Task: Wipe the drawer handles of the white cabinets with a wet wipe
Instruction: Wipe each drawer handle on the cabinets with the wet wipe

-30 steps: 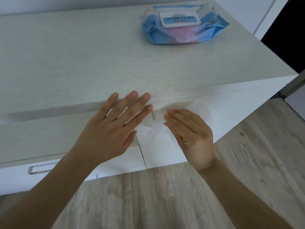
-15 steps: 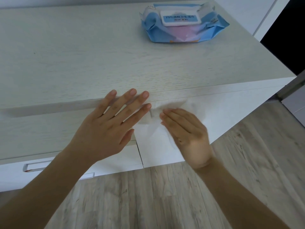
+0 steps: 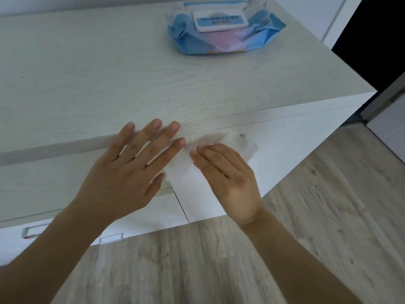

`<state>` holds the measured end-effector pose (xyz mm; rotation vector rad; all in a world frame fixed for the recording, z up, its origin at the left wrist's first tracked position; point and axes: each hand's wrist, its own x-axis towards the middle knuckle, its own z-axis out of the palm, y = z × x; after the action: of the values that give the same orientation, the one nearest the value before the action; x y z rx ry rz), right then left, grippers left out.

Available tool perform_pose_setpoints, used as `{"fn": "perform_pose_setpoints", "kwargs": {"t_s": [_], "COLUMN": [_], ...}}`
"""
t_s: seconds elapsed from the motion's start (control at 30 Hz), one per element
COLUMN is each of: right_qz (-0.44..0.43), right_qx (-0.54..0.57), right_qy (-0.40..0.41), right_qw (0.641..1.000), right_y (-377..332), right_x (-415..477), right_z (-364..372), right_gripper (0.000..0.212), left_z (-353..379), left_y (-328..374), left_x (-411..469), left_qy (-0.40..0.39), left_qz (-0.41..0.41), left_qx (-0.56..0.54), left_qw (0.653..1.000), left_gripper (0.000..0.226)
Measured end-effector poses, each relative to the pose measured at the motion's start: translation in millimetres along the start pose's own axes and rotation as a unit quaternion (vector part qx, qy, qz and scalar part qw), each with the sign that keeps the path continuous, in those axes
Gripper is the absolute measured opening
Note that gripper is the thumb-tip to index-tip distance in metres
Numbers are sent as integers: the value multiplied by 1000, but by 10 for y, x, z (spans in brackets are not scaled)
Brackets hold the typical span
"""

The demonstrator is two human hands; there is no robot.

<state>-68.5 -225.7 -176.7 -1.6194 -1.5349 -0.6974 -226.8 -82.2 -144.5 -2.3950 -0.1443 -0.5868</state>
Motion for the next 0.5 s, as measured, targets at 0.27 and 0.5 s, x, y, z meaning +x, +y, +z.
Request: {"fn": "perform_pose_setpoints", "kwargs": {"t_s": [0.27, 0.5], "right_qz": [-62, -13], "right_qx": [-23, -8], "right_qy": [-35, 17], "right_qw": [997, 1000], "right_y": [474, 238], "right_x": [-35, -41], "right_z": [-301, -161], "right_gripper": [24, 13], "left_z": [4, -12], "left_y": [12, 15], "left_x": [-3, 2], "left_qy": [-1, 0], "left_qz": [-5, -6], "left_qx": [-3, -8], "left_qw": [1000, 1000], "left_gripper": [67, 66]}}
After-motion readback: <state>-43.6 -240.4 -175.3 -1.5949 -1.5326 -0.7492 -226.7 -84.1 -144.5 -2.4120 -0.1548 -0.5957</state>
